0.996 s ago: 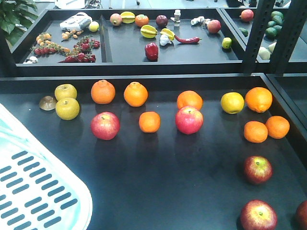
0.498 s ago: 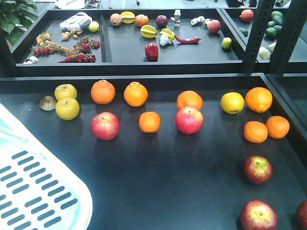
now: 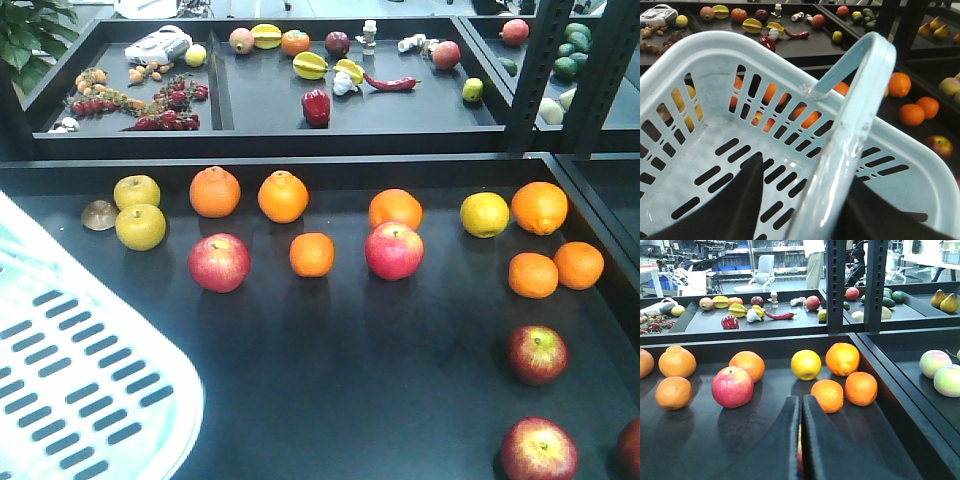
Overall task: Pick three apples into basket with both arms
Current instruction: 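Swing the light-blue basket over the table with the left gripper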
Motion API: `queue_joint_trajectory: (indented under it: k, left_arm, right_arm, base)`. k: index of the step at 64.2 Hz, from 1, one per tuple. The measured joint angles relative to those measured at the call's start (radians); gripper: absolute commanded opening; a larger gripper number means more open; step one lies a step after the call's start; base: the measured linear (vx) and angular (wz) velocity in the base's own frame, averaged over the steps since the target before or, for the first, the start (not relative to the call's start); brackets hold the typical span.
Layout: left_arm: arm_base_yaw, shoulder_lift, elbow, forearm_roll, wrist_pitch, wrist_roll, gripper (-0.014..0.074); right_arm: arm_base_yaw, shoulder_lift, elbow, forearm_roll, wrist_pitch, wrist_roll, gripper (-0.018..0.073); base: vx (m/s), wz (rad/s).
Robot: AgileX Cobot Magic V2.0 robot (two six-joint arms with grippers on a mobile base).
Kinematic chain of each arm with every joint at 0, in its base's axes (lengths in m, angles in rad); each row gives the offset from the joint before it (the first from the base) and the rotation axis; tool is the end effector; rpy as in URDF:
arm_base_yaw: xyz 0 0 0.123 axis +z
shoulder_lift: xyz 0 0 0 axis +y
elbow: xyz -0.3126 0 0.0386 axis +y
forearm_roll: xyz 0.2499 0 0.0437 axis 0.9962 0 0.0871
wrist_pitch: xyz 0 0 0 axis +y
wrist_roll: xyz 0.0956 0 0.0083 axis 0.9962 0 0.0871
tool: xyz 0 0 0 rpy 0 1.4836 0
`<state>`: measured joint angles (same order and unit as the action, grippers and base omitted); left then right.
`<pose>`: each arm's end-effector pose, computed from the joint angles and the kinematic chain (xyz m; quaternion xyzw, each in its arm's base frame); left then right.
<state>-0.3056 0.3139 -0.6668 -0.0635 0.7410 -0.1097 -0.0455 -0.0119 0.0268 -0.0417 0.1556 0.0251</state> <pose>0.0231 -0.0116 0.3552 0.0726 0.8014 -0.1527 0.5737 0.0330 -0.0021 0.1898 0.0130 0.7358 -0.0232 0.6767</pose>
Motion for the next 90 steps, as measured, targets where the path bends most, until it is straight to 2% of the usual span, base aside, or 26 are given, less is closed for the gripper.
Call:
queue_joint_trajectory:
  k: [6, 12, 18, 26, 28, 35, 40, 47, 54, 64, 74, 90]
  left_arm:
    - [0.000, 0.024, 0.000, -0.078, -0.059, 0.035, -0.0006]
    - [0.000, 0.081, 0.000, -0.200, -0.129, 0.152, -0.0006]
    - [0.000, 0.166, 0.000, -0.356, -0.182, 0.327, -0.0006]
    - [0.000, 0.313, 0.000, -0.556, -0.213, 0.621, -0.0006]
    - [0.000, 0.355, 0.000, -0.613, -0.220, 0.726, -0.0006]
    - [0.000, 0.502, -0.044, -0.776, -0.216, 0.970, -0.0006]
    - [0.000, 0.611, -0.104, -0.858, -0.194, 1.119, -0.0006]
    - [0.000, 0.775, -0.234, -0.927, -0.120, 1.258, -0.0006]
    - [0.000, 0.922, -0.366, -0.934, -0.018, 1.307, -0.0006]
    - [0.000, 1.142, -0.533, -0.935, 0.102, 1.319, -0.0006]
    - [0.000, 1.293, -0.641, -0.934, 0.126, 1.331, -0.0006]
    - [0.000, 1.423, -0.676, -0.934, 0.132, 1.349, 0.0003]
  right_arm:
    - [0.000, 0.000, 0.000, 0.000, 0.000, 0.000, -0.0005]
    - [0.000, 0.000, 0.000, 0.000, 0.000, 0.000, -0.0005]
    - [0.000, 0.000, 0.000, 0.000, 0.000, 0.000, -0.0005]
    - [0.000, 0.000, 0.000, 0.000, 0.000, 0.000, -0.0005]
    - [0.000, 0.000, 0.000, 0.000, 0.000, 0.000, -0.0005]
    - [0.000, 0.000, 0.000, 0.000, 0.000, 0.000, -0.0005]
    - [0.000, 0.000, 0.000, 0.000, 0.000, 0.000, -0.0005]
    - [0.000, 0.000, 0.000, 0.000, 0.000, 0.000, -0.0005]
    - [0.000, 0.000, 0.000, 0.000, 0.000, 0.000, -0.0005]
    - [0.000, 0.000, 0.000, 0.000, 0.000, 0.000, -0.0005]
    - [0.000, 0.000, 0.000, 0.000, 0.000, 0.000, -0.0005]
    - [0.000, 0.000, 0.000, 0.000, 0.000, 0.000, -0.0005]
  base:
    - [0.00, 0.00]
    - [0.00, 0.00]
    - [0.00, 0.00]
    - [0.00, 0.00]
    - [0.00, 0.00]
    - [0.00, 0.00]
    - [0.00, 0.00]
    - [0.00, 0.00]
    - [0.00, 0.00]
    - [0.00, 0.00]
    - [0.00, 0.00]
    - [0.00, 0.00]
